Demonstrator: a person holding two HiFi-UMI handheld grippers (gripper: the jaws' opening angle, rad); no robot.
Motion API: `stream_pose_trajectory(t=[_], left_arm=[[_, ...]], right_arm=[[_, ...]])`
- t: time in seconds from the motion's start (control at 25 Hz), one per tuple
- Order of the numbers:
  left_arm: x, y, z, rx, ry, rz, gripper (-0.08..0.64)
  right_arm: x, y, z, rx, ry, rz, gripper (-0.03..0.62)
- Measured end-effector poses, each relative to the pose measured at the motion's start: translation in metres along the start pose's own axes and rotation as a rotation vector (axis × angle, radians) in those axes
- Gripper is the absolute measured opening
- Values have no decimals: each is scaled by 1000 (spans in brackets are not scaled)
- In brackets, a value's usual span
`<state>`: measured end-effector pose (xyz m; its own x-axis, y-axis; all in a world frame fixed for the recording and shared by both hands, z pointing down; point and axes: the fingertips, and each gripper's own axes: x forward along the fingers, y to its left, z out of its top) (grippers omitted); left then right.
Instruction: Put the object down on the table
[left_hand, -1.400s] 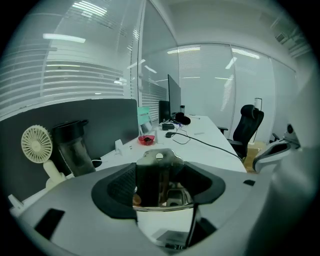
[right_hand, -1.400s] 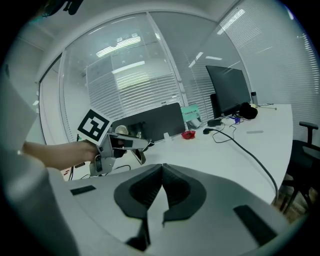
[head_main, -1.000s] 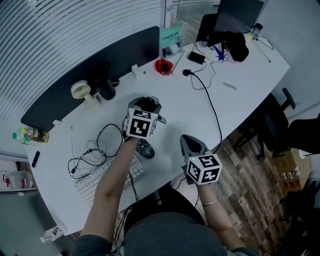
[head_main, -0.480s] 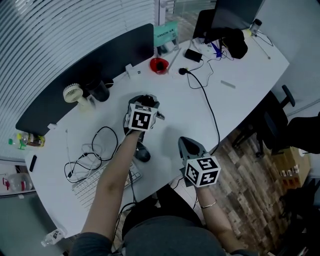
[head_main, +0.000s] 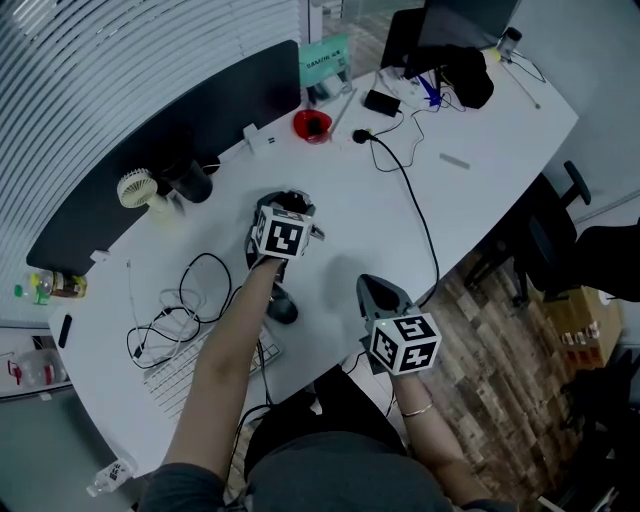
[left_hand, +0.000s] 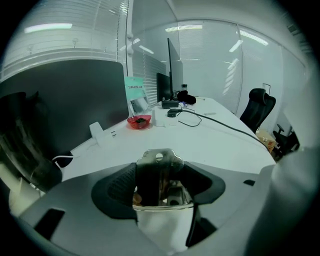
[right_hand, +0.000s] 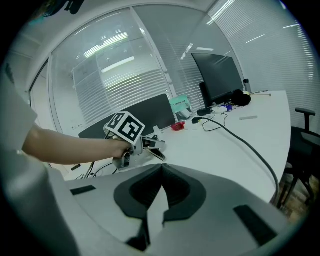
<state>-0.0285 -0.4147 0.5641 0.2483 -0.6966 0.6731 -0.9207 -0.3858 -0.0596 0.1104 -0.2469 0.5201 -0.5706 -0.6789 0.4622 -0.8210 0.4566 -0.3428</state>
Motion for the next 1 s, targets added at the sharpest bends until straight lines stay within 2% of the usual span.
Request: stream_pose_trajectory(t=[0.48, 1.0], left_arm=[[10, 1, -10, 26, 33, 10, 302], [14, -3, -11, 14, 27, 9, 302]], right_arm=[[-4, -4, -6, 9, 11, -13, 6], [-5, -9, -9, 19, 18, -19, 6]])
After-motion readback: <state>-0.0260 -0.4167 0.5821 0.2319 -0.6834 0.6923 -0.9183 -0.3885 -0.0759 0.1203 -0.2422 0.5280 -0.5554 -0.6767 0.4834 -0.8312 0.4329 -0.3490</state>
